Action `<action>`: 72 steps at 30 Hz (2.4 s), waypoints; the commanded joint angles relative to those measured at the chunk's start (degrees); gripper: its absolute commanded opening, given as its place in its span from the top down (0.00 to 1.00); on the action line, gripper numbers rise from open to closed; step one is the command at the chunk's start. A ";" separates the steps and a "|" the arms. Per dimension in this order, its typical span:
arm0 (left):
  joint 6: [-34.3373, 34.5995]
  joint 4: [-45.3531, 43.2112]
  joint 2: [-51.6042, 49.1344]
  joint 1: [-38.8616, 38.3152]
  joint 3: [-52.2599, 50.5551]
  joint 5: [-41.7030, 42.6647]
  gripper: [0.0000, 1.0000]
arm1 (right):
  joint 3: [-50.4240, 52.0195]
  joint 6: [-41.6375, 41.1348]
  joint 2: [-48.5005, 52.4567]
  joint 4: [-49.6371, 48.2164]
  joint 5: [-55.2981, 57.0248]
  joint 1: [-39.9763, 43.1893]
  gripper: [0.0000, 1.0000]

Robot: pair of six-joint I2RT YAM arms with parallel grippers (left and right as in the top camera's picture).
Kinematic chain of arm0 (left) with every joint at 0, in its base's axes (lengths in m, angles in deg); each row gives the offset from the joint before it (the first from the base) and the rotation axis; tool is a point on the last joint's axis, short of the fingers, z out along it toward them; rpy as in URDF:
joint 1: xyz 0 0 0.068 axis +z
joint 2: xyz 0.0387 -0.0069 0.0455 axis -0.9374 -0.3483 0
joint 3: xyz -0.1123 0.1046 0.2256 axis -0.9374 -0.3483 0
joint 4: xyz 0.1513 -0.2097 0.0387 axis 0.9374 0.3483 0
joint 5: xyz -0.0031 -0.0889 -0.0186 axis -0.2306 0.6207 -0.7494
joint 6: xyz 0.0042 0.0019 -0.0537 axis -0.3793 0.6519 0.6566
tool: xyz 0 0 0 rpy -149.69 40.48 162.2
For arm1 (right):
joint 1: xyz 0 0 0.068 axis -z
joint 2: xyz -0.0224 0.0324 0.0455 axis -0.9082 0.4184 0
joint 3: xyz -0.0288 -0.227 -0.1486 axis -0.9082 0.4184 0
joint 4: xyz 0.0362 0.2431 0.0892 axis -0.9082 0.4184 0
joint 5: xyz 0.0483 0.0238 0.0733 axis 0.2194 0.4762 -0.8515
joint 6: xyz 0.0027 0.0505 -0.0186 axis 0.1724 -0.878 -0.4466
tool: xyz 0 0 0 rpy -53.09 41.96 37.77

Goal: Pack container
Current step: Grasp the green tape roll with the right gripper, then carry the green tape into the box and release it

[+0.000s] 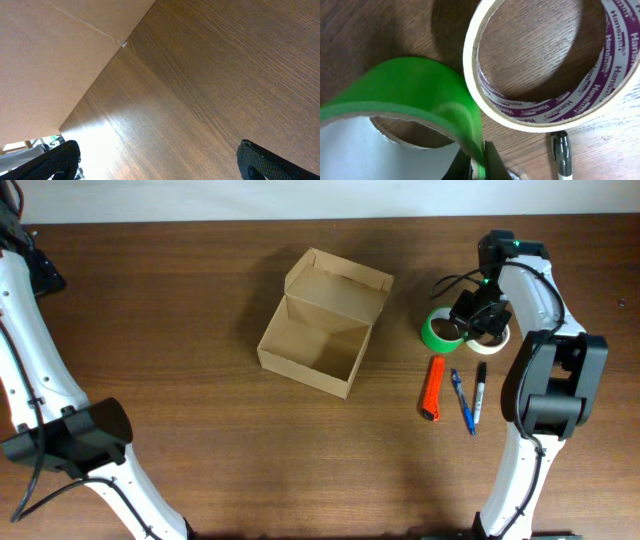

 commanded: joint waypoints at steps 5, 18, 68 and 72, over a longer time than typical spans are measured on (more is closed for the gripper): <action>-0.68 0.04 0.24 0.13 0.35 0.22 0.00 | -4.17 1.07 -2.23 0.31 -0.13 -0.31 0.96; -0.68 0.04 0.24 0.13 0.35 0.24 0.00 | -48.81 23.93 -11.17 21.49 -1.57 -15.26 0.96; -0.68 0.04 0.24 0.13 0.35 0.24 0.00 | -38.34 27.19 14.78 16.09 4.07 -35.82 0.66; -0.68 0.04 0.24 0.13 0.35 0.24 0.00 | -38.38 28.87 7.52 17.14 8.59 -35.41 0.61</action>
